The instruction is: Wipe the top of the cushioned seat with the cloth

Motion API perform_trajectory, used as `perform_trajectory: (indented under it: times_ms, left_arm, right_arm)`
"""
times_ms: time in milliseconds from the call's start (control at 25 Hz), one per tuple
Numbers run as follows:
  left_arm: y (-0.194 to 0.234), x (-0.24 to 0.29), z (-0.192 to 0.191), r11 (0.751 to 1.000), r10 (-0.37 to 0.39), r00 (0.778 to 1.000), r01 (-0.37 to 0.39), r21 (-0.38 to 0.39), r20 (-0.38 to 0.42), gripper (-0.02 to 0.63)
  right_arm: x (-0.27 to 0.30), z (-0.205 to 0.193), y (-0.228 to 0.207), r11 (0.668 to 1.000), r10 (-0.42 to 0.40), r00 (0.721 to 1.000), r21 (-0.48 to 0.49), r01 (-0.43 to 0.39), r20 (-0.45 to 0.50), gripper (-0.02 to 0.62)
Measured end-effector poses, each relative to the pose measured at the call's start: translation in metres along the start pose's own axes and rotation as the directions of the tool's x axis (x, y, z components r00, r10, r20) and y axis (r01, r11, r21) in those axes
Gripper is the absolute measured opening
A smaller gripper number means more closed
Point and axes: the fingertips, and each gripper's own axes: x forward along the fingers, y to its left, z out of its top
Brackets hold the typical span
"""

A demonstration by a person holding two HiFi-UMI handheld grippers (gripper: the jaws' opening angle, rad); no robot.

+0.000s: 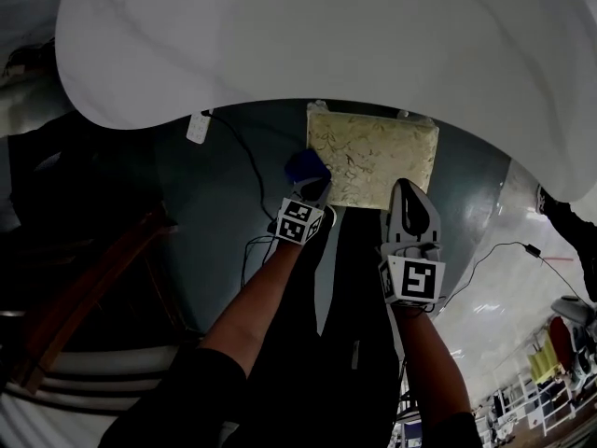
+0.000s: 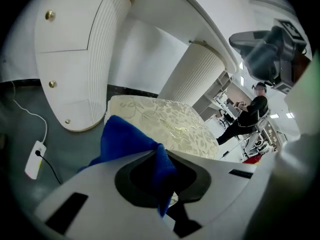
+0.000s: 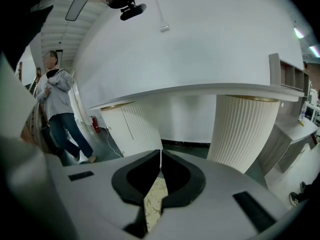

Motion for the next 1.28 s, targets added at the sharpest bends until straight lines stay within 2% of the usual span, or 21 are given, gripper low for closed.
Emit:
perform_trajectory:
  times_ms: [560,760,1000,1280]
  left_arm:
    - [-0.032,0.038,-0.003,0.997,-0.029,0.998,0.033,0.069,-0.053,0.037]
    - [-0.043,0.046,-0.002,0.997,-0.046,0.997,0.050,0.063,-0.068,0.037]
    - [-0.083,0.070,0.003,0.989,-0.121,0.985,0.130,0.073,-0.122,0.037]
    - [-0.097,0.081,0.004,0.987,-0.135,0.980,0.146,0.065,-0.146,0.037]
  right_arm:
    - [-0.009,-0.021,-0.051,0.999,-0.037,0.999,0.028,0.037,0.009,0.038]
    - [-0.014,-0.022,-0.071,0.998,-0.048,0.999,0.043,0.048,0.001,0.038]
    - [-0.013,-0.016,-0.099,0.996,-0.069,0.998,0.052,0.069,-0.007,0.038]
    - [-0.007,-0.013,-0.113,0.993,-0.084,0.996,0.080,0.085,-0.011,0.038]
